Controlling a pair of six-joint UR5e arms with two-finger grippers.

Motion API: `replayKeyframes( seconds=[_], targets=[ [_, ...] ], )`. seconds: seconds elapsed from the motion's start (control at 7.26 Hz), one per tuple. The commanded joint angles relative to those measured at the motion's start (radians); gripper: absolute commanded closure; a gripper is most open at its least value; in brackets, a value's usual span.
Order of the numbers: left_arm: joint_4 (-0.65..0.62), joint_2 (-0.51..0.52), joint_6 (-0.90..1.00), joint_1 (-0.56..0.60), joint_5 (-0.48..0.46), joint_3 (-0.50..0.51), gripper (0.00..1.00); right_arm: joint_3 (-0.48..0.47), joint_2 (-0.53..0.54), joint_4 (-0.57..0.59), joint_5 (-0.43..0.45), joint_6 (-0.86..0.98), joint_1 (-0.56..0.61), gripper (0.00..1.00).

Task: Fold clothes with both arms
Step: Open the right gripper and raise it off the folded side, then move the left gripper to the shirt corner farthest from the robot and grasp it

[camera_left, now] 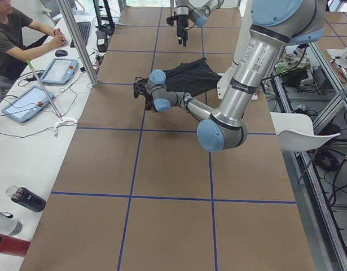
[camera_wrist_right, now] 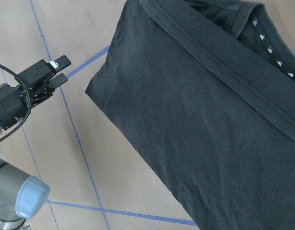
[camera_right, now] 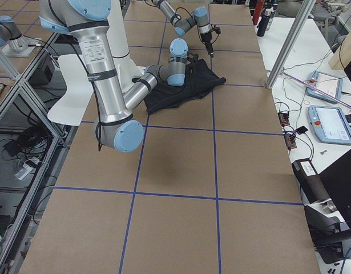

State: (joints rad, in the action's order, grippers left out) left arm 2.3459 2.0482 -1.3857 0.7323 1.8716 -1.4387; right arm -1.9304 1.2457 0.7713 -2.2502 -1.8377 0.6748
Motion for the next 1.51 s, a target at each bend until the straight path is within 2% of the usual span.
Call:
replayKeyframes(
  seconds=[0.0, 0.41, 0.83, 1.1, 1.38],
  targets=[
    [-0.086, -0.017, -0.001, -0.037, -0.005, -0.051, 0.00, 0.002, -0.002, -0.001, 0.023, 0.000, 0.009, 0.00],
    [-0.106, -0.020, 0.004, -0.065, -0.008, -0.048, 0.02, 0.004, 0.000, 0.000, 0.024, -0.002, 0.031, 0.00],
    [-0.105, -0.020, 0.010, -0.076, -0.008, -0.040, 0.23, 0.004, 0.003, -0.003, 0.021, -0.002, 0.043, 0.00],
    [-0.106, -0.022, 0.010, -0.076, -0.008, -0.040, 0.45, 0.004, 0.004, -0.003, 0.018, 0.000, 0.046, 0.00],
    [-0.109, -0.023, 0.011, -0.080, -0.008, -0.040, 0.86, 0.004, 0.008, -0.004, 0.017, 0.000, 0.049, 0.00]
  ],
)
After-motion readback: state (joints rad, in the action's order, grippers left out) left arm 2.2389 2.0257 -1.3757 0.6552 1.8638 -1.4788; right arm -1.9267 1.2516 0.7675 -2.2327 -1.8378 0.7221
